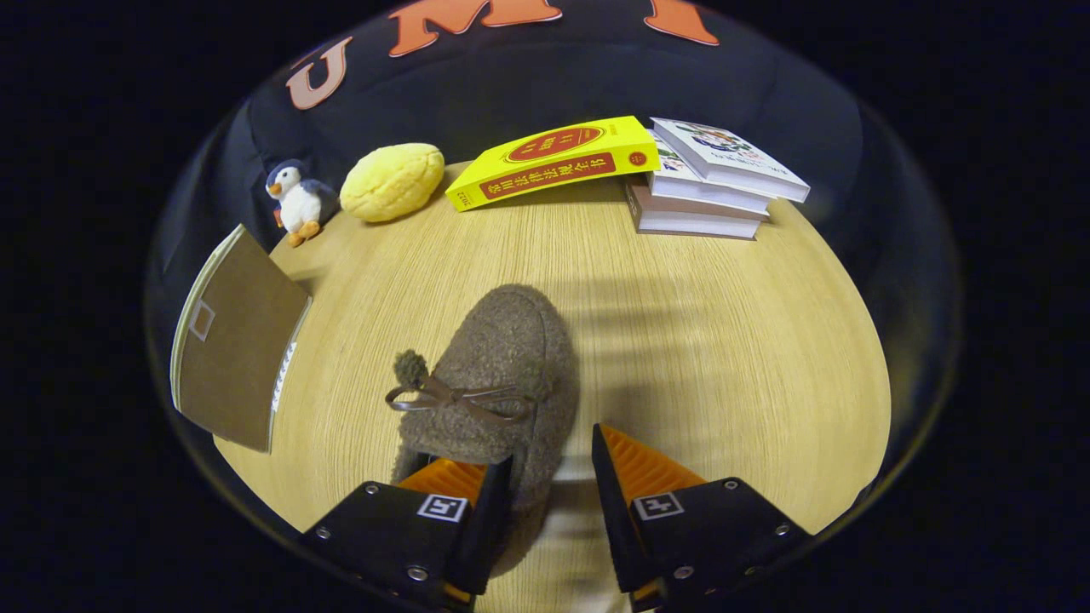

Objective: Open the storage box then place both shoes into the box .Put the left shoe in first, then the right shoe, with the right side of both shoes facing outward in a uniform manner.

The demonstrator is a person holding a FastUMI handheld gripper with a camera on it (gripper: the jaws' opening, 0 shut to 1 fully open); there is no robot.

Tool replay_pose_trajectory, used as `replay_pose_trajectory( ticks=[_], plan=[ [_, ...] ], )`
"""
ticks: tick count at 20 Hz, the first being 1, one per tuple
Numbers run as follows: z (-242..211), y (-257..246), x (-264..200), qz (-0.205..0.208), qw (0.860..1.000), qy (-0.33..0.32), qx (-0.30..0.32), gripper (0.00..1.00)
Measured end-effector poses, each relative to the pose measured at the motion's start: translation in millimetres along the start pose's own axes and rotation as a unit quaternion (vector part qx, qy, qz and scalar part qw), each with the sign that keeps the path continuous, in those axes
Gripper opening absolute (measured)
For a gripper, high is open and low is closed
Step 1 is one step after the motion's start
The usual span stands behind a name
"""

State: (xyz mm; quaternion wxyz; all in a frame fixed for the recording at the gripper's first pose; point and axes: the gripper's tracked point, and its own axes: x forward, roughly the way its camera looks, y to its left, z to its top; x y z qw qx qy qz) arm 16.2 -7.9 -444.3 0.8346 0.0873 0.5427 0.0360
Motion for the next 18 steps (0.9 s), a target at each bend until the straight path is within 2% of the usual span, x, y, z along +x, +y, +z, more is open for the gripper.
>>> replay_pose_trajectory(
  ticks=[1, 4, 5, 6, 8, 11, 18],
  plan=[
    [-1, 7, 4, 0.013, 1.0, 0.006, 0.007, 0.52],
    [1, -2, 5, -0.008, 1.0, 0.014, 0.022, 0.21],
    [3, -2, 4, -0.013, 0.999, 0.013, 0.032, 0.14],
    [4, 5, 1, -0.003, 0.999, 0.016, 0.041, 0.04],
    [17, 24, -14, 0.009, 0.999, 0.005, 0.052, 0.03],
    [41, 57, -45, 0.008, 0.999, -0.016, 0.028, 0.04],
    [90, 182, -110, 0.057, 0.998, -0.036, 0.019, 0.03]
  ],
)
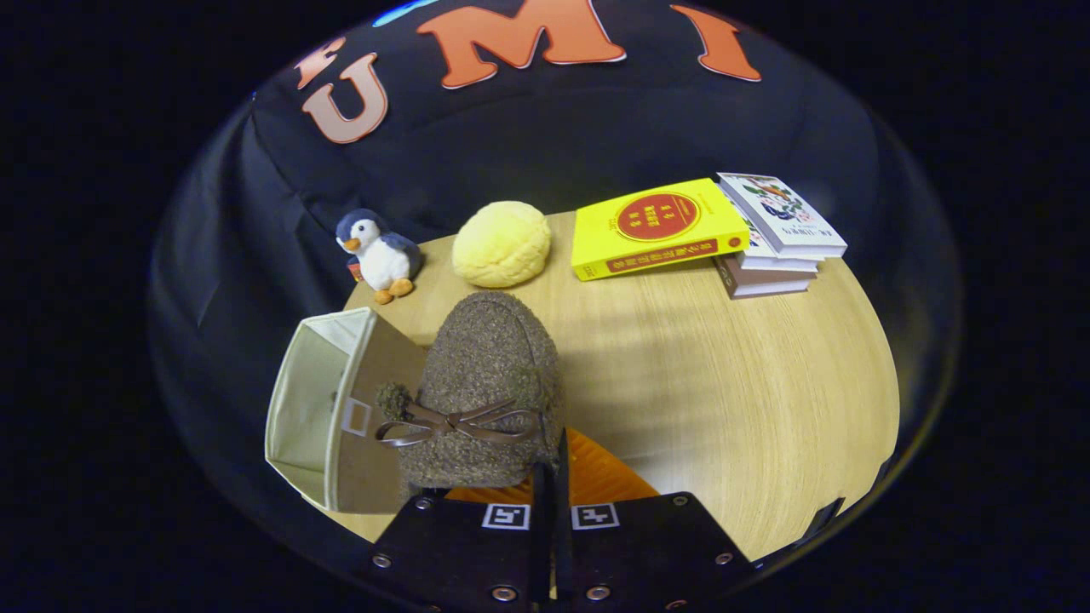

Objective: Open the storage box then place both shoes into the box .Put the left shoe in first, then the right shoe, with the right side of both shoes facing outward in a uniform manner.

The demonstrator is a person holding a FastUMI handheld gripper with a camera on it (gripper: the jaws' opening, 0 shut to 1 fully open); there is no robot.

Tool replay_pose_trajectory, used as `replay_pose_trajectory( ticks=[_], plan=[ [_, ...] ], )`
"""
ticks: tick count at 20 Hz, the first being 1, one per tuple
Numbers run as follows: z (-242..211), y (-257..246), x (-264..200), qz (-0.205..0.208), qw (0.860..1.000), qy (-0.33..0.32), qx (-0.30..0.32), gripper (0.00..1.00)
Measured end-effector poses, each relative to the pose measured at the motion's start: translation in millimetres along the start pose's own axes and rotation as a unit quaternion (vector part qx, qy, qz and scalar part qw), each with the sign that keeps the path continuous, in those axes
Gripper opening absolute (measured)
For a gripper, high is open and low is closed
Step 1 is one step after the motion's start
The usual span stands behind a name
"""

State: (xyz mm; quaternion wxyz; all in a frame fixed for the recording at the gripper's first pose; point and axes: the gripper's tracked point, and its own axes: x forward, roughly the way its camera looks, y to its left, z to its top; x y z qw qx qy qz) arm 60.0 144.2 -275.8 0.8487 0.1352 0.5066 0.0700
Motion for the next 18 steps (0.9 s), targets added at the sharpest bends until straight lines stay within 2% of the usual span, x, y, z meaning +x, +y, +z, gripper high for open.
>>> replay_pose_trajectory(
  ticks=[5, 10, 15, 17, 18],
  plan=[
    [19, 85, -8, 0.017, 1.0, -0.013, -0.019, 0.03],
    [11, 159, 7, 0.027, 0.999, 0.002, -0.034, 0.03],
    [-2, 189, 30, 0.002, 0.999, 0.011, -0.045, 0.03],
    [-4, 196, 37, 0.001, 0.999, 0.013, -0.048, 0.07],
    [-4, 197, 39, -0.002, 0.999, 0.012, -0.05, 0.14]
  ],
)
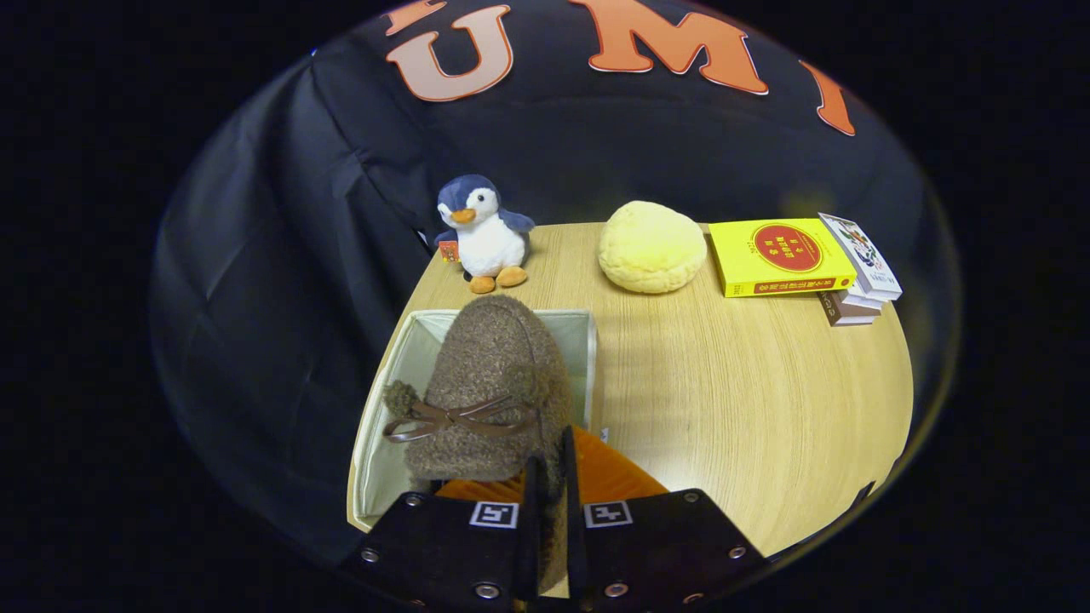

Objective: Open the storage box then place both shoes into the box .Put the left shoe in first, then the right shoe, with the right side of both shoes facing outward in a uniform manner.

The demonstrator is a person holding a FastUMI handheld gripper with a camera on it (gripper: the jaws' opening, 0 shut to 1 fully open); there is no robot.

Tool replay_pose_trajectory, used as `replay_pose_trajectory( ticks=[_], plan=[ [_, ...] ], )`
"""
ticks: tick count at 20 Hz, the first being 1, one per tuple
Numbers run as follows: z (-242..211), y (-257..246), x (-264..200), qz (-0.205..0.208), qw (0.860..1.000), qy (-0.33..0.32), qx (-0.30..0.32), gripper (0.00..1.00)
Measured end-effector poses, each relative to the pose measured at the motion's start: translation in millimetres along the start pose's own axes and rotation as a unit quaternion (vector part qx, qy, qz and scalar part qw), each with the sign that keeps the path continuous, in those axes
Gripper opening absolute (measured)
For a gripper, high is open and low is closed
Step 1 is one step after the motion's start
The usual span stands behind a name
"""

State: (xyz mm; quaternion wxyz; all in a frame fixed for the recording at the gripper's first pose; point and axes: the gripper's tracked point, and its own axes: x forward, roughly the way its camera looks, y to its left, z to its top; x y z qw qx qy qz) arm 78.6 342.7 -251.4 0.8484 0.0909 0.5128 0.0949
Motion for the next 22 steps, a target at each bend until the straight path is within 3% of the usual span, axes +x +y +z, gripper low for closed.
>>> replay_pose_trajectory(
  ticks=[5, 13, 19, 22],
  plan=[
    [22, -2, -13, -0.003, 0.999, -0.041, 0.002, 0.36],
    [70, -33, -90, 0.01, 0.989, -0.148, -0.015, 0.52],
    [105, -67, -169, 0.044, 0.966, -0.251, -0.035, 0.68],
    [117, -102, -206, 0.023, 0.948, -0.31, -0.066, 0.75]
  ],
)
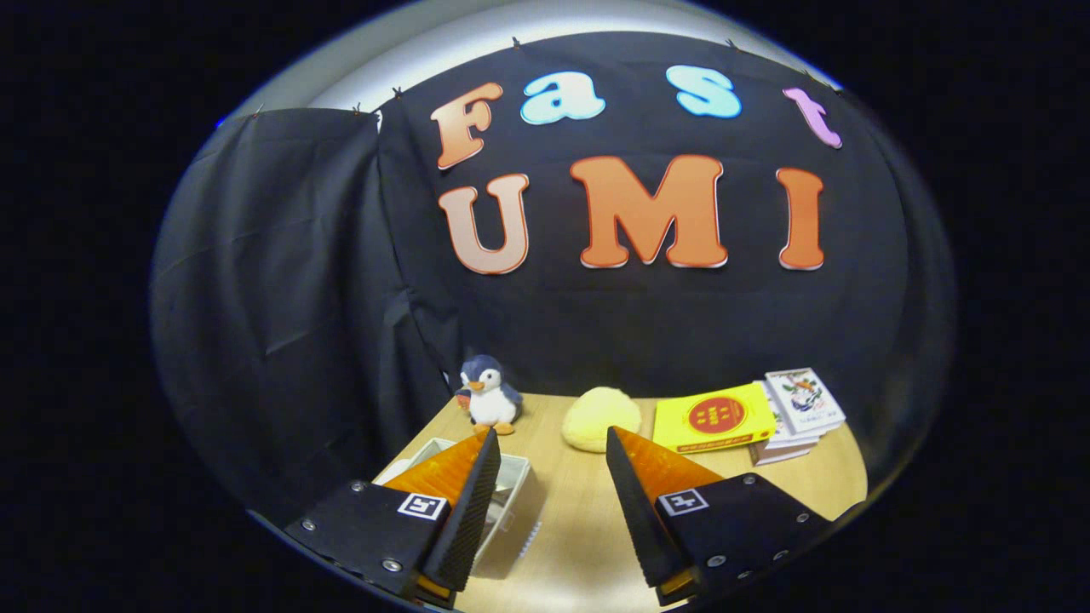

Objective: Open the storage box then place both shoes into the box .Put the left shoe in first, then the right shoe, with the right side of both shoes facing outward in a uniform manner.

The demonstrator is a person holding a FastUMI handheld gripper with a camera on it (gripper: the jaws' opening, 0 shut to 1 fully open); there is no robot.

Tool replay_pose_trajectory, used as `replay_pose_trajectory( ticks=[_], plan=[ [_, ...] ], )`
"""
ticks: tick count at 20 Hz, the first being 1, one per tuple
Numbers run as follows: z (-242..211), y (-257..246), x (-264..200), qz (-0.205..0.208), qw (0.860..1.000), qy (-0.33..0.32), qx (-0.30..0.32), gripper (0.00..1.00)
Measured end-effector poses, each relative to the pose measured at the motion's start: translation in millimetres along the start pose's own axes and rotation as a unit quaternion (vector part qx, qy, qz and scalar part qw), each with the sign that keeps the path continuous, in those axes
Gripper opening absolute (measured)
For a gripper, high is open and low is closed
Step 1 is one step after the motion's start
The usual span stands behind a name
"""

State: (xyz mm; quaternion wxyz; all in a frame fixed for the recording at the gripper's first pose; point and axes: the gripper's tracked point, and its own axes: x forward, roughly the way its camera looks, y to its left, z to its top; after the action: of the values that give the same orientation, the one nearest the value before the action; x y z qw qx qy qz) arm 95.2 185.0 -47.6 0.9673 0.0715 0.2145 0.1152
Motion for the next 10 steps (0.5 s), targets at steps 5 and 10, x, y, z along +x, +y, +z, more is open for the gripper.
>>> replay_pose_trajectory(
  ticks=[5, 10],
  plan=[
    [48, -48, -49, -0.026, 0.995, -0.097, -0.024, 0.85],
    [62, -109, -86, -0.07, 0.984, -0.154, -0.057, 0.87]
  ],
)
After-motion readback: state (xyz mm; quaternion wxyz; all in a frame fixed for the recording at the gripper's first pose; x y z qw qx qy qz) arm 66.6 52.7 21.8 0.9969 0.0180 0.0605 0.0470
